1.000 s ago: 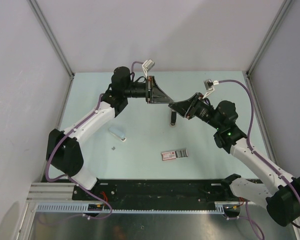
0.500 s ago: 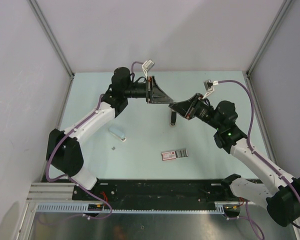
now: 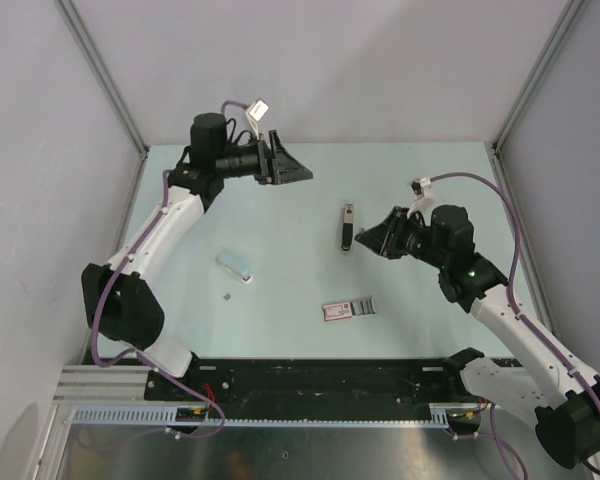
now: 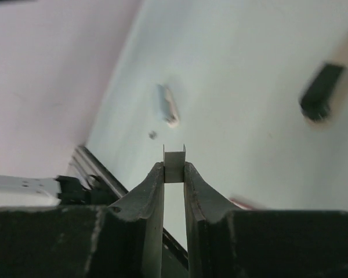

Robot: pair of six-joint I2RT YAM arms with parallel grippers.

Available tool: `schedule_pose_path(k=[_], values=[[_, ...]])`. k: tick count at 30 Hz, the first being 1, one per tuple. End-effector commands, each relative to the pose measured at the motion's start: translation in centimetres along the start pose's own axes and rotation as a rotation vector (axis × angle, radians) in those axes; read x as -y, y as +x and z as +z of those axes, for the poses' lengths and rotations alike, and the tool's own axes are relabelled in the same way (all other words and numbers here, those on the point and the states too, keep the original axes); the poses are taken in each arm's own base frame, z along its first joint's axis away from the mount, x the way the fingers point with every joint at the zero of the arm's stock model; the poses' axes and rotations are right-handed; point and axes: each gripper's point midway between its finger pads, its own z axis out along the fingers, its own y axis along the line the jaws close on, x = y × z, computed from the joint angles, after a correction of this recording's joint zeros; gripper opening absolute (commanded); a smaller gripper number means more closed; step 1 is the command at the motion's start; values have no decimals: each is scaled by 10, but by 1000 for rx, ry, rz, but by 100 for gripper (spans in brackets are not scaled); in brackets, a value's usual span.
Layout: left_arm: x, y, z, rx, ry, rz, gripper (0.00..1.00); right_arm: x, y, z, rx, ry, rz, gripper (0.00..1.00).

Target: Unload the staples from the stapler

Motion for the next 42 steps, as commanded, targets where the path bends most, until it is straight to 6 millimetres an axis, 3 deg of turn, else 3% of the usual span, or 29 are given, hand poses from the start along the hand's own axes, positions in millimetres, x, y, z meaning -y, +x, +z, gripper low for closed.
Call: schedule_pose_path(k=[1, 4, 8, 12, 18, 29, 42], values=[[-63, 20, -16, -61, -280, 173, 81, 50, 40, -24, -179, 255, -51, 0], [-92, 35, -26, -94, -398, 235, 81, 77, 67, -41, -278, 413, -95, 0], [-113, 51, -37, -134, -489, 289, 81, 93, 95, -54, -372, 548, -184, 0], [-120, 70, -37, -183, -518, 333, 80, 92, 115, -52, -418, 599, -256, 0], [-113, 85, -30, -226, -506, 389, 80, 106, 149, -41, -502, 675, -274, 0], [-109, 92, -28, -248, -485, 400, 80, 122, 163, -15, -498, 668, -331, 0], [-106, 91, -26, -245, -473, 396, 79, 136, 188, -12, -568, 656, -337, 0]])
